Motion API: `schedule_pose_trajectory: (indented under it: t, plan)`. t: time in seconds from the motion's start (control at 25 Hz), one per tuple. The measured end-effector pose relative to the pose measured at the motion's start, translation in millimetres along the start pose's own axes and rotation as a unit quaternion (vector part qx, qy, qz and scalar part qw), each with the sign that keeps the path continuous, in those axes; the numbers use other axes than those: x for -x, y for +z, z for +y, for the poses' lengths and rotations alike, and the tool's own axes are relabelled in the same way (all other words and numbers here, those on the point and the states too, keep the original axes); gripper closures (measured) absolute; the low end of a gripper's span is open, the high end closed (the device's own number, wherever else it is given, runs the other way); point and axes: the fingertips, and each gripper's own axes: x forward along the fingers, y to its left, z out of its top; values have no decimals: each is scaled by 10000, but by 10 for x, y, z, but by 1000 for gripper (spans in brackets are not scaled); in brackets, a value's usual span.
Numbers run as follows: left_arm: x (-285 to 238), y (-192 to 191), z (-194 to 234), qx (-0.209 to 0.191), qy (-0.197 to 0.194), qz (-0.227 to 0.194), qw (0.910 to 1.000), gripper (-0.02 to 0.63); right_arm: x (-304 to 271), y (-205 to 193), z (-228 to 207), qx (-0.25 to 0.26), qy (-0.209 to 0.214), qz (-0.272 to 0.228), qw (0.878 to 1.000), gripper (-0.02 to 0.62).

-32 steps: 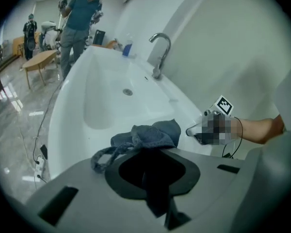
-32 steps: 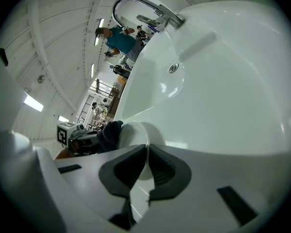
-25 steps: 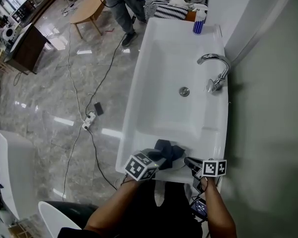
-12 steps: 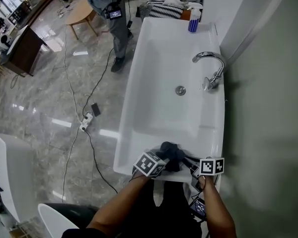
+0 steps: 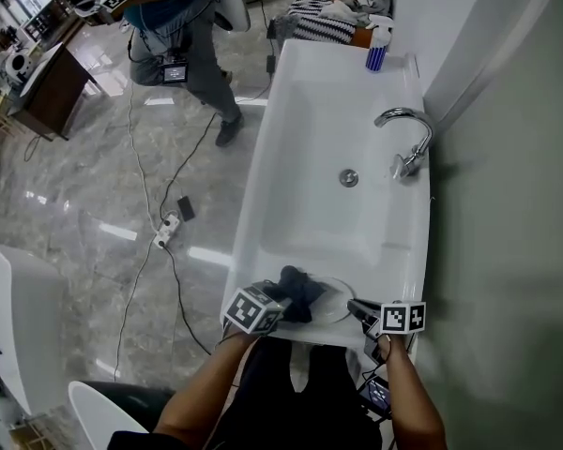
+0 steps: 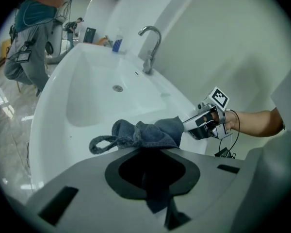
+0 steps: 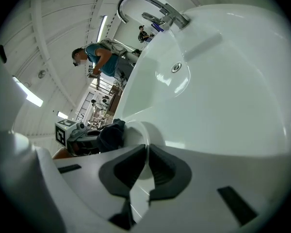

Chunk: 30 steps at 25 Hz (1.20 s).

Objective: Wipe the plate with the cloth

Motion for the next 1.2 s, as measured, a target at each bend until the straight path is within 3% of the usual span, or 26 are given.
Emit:
schedule_pose_trajectory:
  t: [0.32, 0.44, 0.56, 0.72, 0.84, 0.92, 1.04, 1.12, 1.2]
  plan:
    - [191, -33, 154, 23, 295, -63, 9995, 566, 23, -52, 69, 307, -15, 110, 9995, 577]
    - [271, -55, 239, 85, 424, -54, 9991, 566, 112, -28, 116, 369, -32, -69, 9993, 575]
    - [342, -84, 294, 172, 502, -95, 9985, 566, 242, 21, 122, 259, 2, -338, 9991, 523]
    - [590, 49, 323, 161, 619, -484, 9968, 566, 486, 186, 275, 427, 301, -792, 9955, 541]
    - [819, 217, 169, 263, 232, -1197, 9922, 566, 695, 269, 581, 935, 792, -1186, 9853, 576]
    - [976, 386, 11, 383, -312, -2021, 9781, 568, 801, 308, 797, 1379, 1064, -1428, 9743, 580]
    - [1274, 572, -207, 393, -1031, -3244, 9394, 566, 931, 348, 1170, 2098, 1387, -1827, 9505, 580]
    - [1435, 566, -284, 154, -1178, -3676, 9224, 566, 996, 369, 1395, 2541, 1474, -2128, 9319, 580]
    - [1539, 482, -340, -119, -1185, -3849, 9152, 566, 1042, 368, 1547, 2805, 1453, -2420, 9174, 584]
